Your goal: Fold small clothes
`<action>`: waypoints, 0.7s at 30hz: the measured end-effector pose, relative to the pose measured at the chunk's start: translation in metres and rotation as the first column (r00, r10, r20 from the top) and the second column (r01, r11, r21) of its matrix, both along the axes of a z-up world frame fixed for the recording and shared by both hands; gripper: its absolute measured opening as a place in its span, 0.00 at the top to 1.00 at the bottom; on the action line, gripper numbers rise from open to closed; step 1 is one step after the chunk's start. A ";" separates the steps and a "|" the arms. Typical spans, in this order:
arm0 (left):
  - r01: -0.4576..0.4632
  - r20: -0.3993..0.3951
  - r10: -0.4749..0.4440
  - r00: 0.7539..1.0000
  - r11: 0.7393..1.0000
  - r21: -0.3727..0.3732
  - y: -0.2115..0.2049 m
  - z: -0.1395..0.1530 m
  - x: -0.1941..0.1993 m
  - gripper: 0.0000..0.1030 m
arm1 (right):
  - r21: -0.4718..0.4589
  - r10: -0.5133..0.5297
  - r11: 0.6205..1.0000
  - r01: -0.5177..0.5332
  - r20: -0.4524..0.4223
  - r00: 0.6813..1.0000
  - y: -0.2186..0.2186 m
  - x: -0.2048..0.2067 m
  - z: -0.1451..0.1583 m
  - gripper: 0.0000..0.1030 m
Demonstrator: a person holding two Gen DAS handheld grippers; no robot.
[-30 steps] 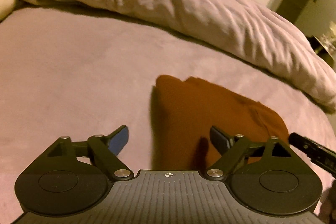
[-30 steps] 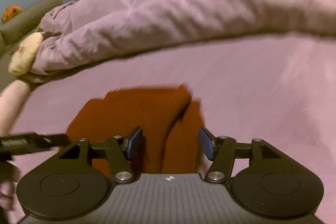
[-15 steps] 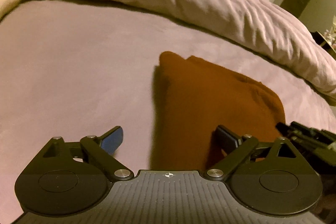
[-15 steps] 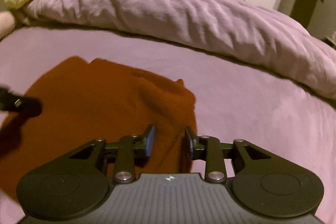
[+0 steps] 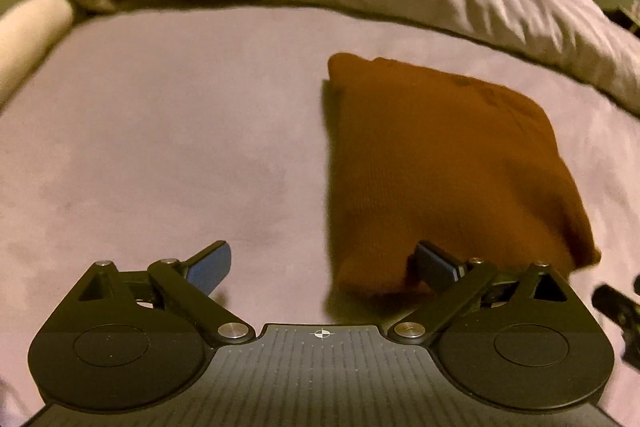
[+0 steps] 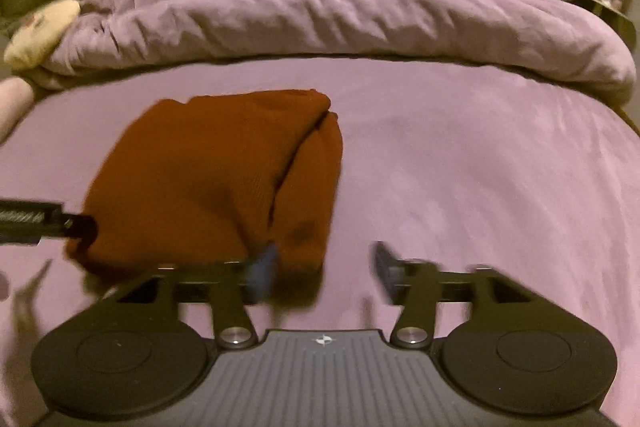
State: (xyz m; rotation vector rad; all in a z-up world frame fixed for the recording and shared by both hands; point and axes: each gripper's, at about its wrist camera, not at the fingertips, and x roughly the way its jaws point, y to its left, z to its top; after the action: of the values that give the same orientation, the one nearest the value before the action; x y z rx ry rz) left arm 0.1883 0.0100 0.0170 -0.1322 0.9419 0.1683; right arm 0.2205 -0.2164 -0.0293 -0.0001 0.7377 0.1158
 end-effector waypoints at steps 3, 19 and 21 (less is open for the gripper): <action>-0.006 -0.016 0.006 1.000 1.000 0.012 -0.008 0.002 -0.021 0.02 | -0.008 0.024 1.000 -0.024 -0.024 0.999 0.002 -0.029 -0.002 0.20; 0.046 -0.041 -0.044 0.998 0.997 0.060 -0.032 0.024 -0.070 0.01 | -0.015 0.068 0.997 -0.072 -0.175 0.982 0.024 -0.065 0.013 0.04; 0.053 -0.037 -0.051 0.998 0.997 0.060 -0.032 0.027 -0.071 0.01 | -0.043 0.072 0.996 -0.079 -0.156 0.985 0.030 -0.067 0.017 0.04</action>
State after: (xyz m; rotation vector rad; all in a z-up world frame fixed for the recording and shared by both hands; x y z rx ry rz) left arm 0.1174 -0.0223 0.0441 -0.0482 0.9740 0.1522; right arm 0.1539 -0.1868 -0.0122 -0.0669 0.8959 0.1715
